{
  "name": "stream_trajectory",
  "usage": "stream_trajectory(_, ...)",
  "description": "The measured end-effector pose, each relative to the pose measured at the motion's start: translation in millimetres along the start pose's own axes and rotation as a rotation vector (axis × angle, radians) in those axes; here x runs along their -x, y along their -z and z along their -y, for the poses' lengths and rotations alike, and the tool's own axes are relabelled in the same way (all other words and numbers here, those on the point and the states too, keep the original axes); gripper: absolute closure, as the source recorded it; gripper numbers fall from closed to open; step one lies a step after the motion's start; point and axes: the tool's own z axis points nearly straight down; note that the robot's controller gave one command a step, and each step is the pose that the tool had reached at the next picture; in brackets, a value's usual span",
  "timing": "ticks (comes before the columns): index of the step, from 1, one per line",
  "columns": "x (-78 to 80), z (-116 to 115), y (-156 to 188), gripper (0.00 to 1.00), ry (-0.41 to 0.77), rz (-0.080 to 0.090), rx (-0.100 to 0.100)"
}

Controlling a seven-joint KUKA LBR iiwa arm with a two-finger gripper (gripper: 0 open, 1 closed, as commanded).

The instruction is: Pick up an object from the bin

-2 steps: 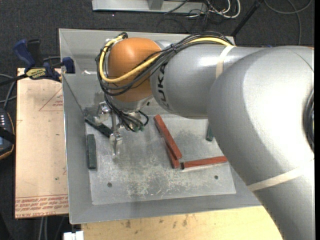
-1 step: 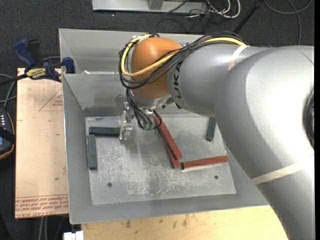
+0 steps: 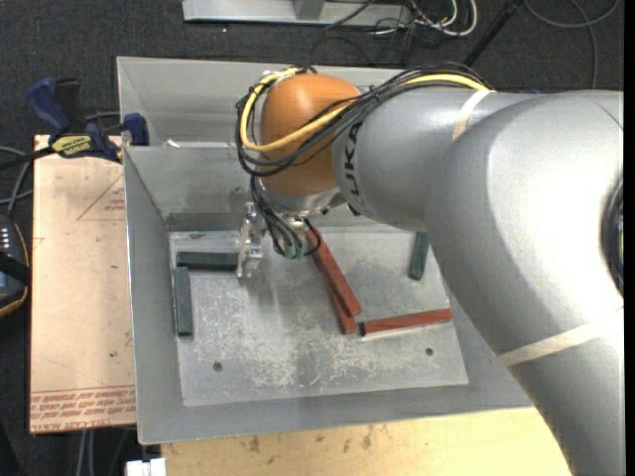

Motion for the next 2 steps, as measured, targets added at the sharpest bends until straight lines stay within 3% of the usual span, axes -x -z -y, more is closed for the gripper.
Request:
stream_trajectory(1, -7.4, -0.6, 52.0, 1.0, -0.009, -0.021, -0.008)
stream_trajectory(2, 2.7, -46.5, 147.3, 1.0, -0.074, -0.015, -0.007)
